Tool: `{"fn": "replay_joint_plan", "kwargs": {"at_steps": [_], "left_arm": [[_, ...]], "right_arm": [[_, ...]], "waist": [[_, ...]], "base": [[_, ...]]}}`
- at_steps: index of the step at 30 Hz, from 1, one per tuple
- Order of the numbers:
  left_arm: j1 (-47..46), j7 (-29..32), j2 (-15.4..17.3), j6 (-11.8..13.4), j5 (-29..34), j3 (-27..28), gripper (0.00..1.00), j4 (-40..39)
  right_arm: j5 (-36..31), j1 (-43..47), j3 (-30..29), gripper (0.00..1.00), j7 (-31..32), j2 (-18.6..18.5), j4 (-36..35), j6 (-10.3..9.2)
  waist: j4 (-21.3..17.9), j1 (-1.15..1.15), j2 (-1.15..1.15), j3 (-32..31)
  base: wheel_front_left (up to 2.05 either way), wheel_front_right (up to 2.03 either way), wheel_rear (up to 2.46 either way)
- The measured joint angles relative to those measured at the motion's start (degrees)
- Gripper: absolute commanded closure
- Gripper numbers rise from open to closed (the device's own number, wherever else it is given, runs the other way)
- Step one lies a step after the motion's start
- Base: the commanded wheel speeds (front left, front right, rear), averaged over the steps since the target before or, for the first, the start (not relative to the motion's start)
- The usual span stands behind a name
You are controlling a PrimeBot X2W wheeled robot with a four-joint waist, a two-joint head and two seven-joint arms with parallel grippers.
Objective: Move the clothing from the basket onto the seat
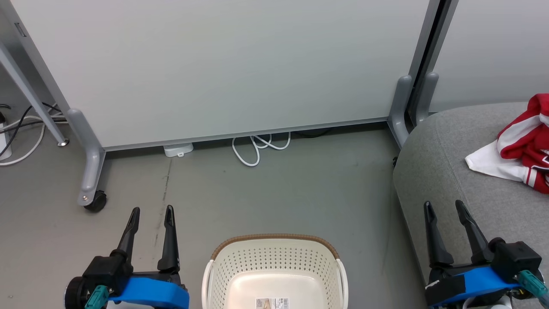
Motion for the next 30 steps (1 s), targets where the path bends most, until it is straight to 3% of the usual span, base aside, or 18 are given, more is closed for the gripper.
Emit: {"fn": "replay_joint_plan", "kwargs": {"at_steps": [14, 15, 21, 30], "left_arm": [[-0.1, 0.0, 0.0, -0.1, 0.1, -1.2, 0.0, 0.5], [0.0, 0.0, 0.0, -0.1, 0.1, -1.2, 1.0, 0.8], [2.3, 0.5, 0.0, -0.1, -0.7, -1.6, 1.0, 3.6], [2.4, 2.8, 0.0, -0.1, -10.4, -0.8, 1.0, 3.6]], "right_arm": [[0.4, 0.7, -0.3, 0.0, 0.0, 0.2, -0.3, 0.0], [0.4, 0.7, -0.3, 1.0, 0.0, 0.2, 0.0, 0.0], [0.8, 2.0, -0.1, 1.0, 0.7, 0.4, 3.1, 0.0], [10.5, 2.0, -0.6, 1.0, 3.2, 0.5, 3.2, -0.01]], "waist": [[-0.5, 0.0, 0.0, -0.2], [-0.5, 0.0, 0.0, -0.2], [-0.5, 0.0, 0.0, -0.2], [-0.7, 0.0, 0.0, -0.1]], "base": [[0.0, 0.0, 0.0], [0.0, 0.0, 0.0], [0.0, 0.0, 0.0], [0.0, 0.0, 0.0]]}}
